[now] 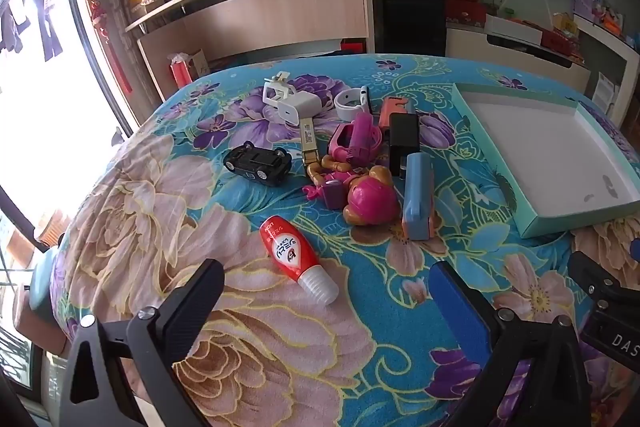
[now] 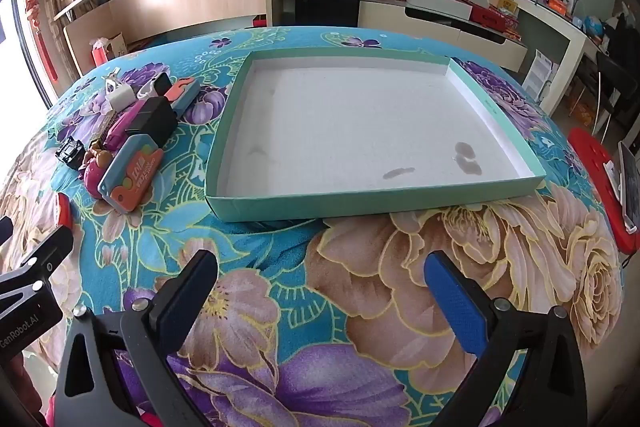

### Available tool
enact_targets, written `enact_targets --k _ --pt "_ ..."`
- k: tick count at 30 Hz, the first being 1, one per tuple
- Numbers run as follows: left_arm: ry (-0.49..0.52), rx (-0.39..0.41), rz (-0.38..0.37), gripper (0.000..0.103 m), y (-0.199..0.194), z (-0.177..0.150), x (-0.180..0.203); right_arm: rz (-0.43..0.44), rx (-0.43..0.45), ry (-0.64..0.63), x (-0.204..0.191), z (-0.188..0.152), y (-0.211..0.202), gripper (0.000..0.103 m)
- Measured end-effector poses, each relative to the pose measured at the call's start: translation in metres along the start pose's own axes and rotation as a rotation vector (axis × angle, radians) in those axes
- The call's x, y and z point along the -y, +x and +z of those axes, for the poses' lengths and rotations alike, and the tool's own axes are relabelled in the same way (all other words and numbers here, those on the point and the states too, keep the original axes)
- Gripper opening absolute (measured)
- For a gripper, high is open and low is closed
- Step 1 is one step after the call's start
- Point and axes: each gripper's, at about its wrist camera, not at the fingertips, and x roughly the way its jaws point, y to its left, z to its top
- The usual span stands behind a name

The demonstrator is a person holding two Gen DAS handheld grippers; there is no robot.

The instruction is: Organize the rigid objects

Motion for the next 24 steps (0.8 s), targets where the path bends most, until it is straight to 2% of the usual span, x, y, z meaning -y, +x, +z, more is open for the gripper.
enact_targets --k 24 --pt "0.002 -0.004 0.004 0.103 -0.0005 0.0 0.0009 -0.006 0.004 -0.005 -0.0009 -0.0001 -0.0004 0.103"
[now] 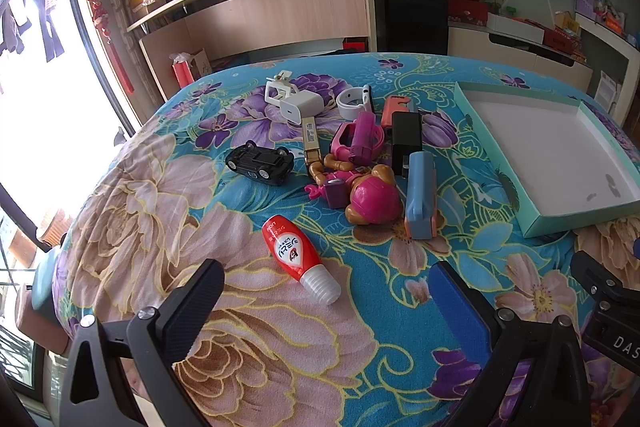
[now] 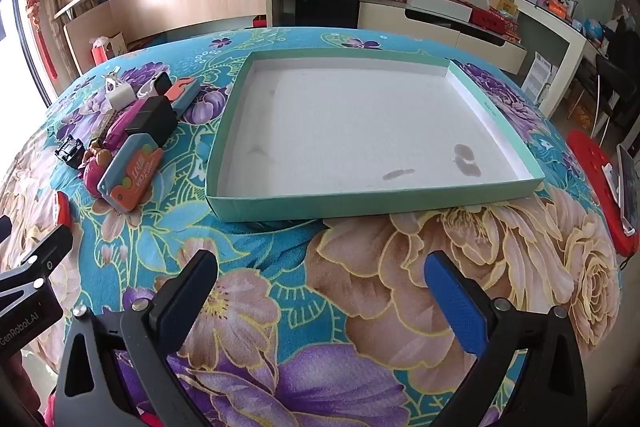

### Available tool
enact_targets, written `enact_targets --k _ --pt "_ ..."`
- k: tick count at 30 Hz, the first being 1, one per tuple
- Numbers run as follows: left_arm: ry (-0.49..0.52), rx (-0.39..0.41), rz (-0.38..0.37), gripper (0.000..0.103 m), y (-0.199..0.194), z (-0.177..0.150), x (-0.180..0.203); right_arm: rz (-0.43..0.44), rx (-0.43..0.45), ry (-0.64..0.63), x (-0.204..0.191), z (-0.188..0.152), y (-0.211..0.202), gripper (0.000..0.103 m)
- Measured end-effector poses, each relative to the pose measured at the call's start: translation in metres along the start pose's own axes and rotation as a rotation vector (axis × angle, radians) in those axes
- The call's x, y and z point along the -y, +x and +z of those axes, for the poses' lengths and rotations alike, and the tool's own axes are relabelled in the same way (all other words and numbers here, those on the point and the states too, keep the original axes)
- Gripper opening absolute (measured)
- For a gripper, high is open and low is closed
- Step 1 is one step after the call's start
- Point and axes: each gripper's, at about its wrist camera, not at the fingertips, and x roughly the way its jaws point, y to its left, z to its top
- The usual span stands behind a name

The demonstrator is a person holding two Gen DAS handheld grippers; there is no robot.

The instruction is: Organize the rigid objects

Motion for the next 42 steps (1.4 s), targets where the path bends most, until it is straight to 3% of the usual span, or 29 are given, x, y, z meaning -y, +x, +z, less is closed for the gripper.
enact_targets --k 42 --pt "0.004 0.0 0.001 0.103 0.0004 -0.0026 -0.0049 -0.005 0.002 -0.003 -0.0011 -0.0002 -0.0002 0.103"
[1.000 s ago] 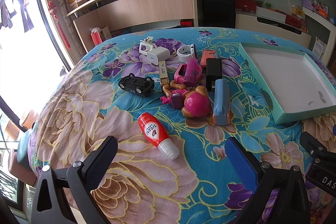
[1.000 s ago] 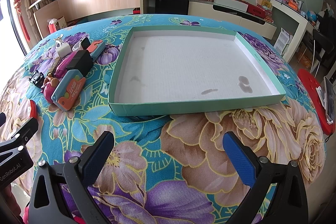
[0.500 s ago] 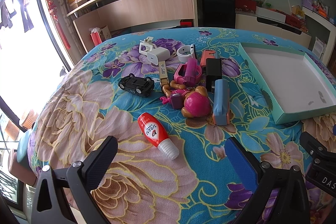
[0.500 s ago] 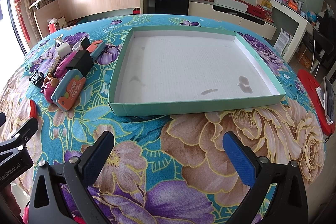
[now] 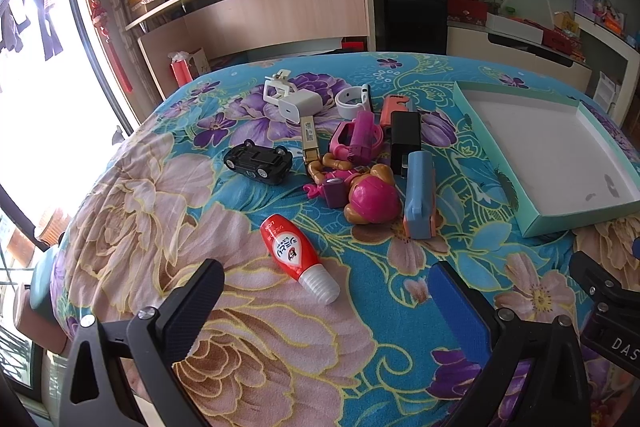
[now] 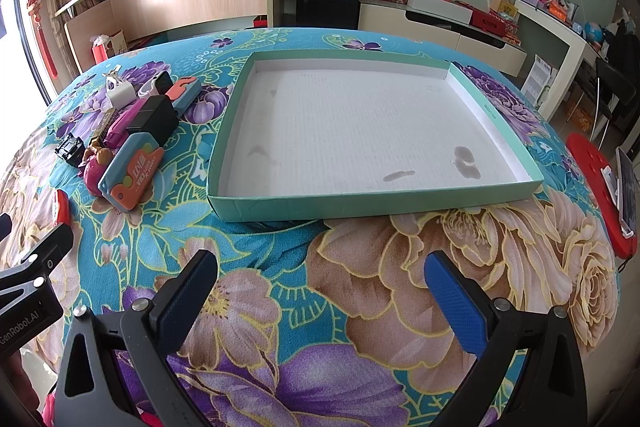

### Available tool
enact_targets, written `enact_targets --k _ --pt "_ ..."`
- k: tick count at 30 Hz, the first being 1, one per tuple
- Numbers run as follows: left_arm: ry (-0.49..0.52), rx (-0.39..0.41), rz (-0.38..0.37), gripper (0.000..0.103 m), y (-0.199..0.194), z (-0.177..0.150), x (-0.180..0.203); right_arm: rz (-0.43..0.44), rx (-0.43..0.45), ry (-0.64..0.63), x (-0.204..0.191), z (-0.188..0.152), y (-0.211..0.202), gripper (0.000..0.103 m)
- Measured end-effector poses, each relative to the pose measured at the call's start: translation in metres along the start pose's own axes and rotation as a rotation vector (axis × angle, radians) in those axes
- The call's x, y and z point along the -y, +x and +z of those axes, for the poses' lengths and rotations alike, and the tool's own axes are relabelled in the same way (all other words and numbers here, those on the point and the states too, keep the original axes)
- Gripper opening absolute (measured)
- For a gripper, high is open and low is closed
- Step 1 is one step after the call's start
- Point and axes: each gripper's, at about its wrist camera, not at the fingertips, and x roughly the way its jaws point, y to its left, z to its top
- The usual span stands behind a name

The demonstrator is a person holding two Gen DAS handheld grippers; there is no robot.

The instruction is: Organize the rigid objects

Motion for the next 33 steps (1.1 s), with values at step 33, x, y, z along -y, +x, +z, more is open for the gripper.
enact_targets --k 33 --pt "-0.01 0.001 -0.054 0.103 -0.005 0.022 -0.008 0.023 0.001 0.004 0.002 0.008 -0.004 0.103"
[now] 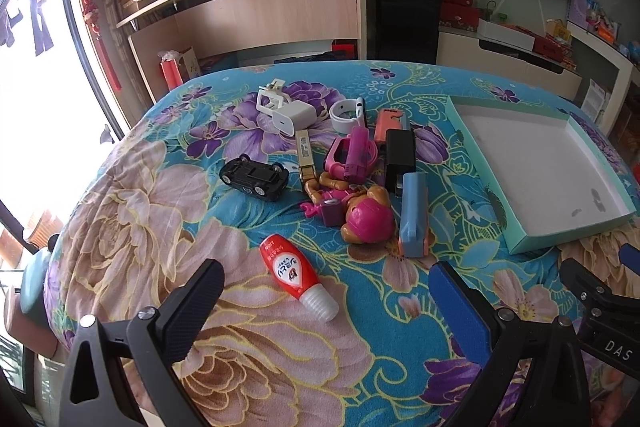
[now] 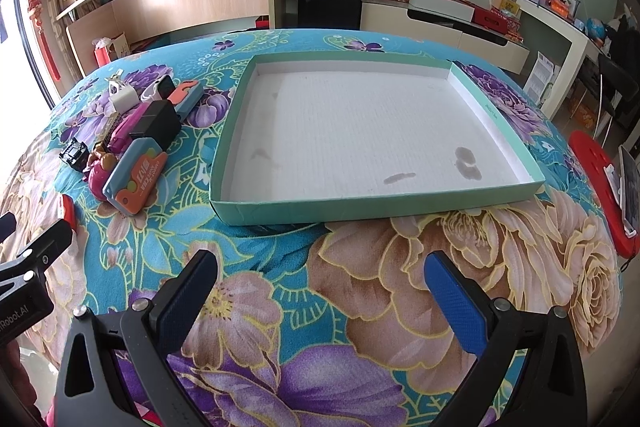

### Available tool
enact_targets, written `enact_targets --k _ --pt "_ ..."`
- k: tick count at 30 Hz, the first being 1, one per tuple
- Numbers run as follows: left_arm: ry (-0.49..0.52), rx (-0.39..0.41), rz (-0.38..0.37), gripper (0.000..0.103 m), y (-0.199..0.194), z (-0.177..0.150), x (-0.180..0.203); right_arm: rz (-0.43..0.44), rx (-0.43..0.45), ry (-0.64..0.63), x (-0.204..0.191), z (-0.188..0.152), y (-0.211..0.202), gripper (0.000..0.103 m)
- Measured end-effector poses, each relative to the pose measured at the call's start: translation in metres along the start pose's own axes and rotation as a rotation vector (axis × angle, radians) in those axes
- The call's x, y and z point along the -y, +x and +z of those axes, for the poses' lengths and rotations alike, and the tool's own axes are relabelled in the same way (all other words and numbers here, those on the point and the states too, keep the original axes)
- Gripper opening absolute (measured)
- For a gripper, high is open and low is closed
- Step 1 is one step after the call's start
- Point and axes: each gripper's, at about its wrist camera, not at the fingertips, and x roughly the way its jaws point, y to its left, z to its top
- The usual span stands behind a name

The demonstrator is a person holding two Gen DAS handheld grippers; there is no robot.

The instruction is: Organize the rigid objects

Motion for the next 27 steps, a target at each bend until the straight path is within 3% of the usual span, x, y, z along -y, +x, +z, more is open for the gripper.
enact_targets --k 8,14,19,27 --pt "-0.082 0.003 0.037 0.103 0.004 0.071 -0.036 0.076 0.116 0.003 -0.012 0.068 -0.022 0.103" --pt "-0.153 -0.05 0.053 0.103 0.019 0.099 -0.055 0.137 0.136 -0.002 -0.036 0.109 -0.021 0.103" --pt "-0.259 -0.095 0.028 0.103 0.03 0.089 -0.065 0.195 0.093 0.012 -0.059 0.12 -0.003 0.103" --pt "-0.338 -0.2 0.04 0.096 0.061 0.042 -0.074 0.248 0.005 -0.02 -0.087 0.091 0.033 0.092"
